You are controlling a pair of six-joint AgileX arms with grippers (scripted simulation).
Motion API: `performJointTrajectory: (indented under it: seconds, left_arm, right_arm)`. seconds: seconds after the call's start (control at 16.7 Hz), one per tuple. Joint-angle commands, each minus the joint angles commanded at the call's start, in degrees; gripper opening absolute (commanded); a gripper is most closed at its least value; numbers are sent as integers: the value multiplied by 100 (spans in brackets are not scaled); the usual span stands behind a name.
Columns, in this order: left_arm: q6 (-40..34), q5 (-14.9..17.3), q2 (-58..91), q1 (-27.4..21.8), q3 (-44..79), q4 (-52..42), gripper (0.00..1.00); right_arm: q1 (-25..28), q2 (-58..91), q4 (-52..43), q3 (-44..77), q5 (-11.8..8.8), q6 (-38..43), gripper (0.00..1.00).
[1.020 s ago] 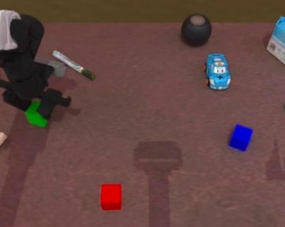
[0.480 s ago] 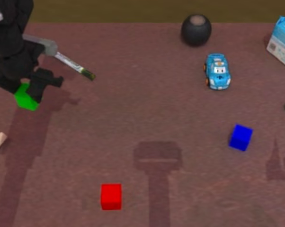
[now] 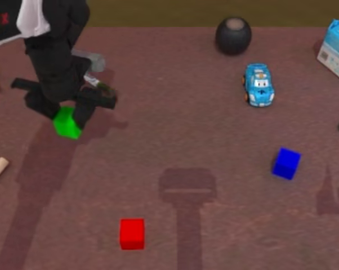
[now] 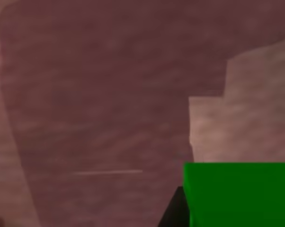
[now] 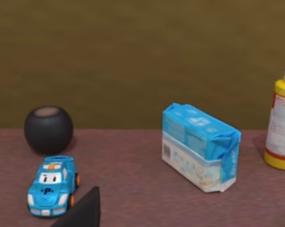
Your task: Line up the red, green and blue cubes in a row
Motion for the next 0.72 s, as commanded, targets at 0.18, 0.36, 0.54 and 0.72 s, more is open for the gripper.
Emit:
performJointTrajectory:
  seconds: [0.18,0.36,0.54,0.72]
  left_arm:
    - [-1304,-38,-172,-895,-209,-27,0]
    - [-2858,-74,-385,-1881,-474,-49,0]
    - [-4276,-114,-630,-2810,-735,-43,0]
    - [-5202,-161,-889,-3512,-958,8,0]
  right_arm:
    - [0,0,0,0,0,0,100]
    - [0,0,0,0,0,0,100]
    - [0,0,0,0,0,0,100]
    - [0,0,0,0,0,0,100]
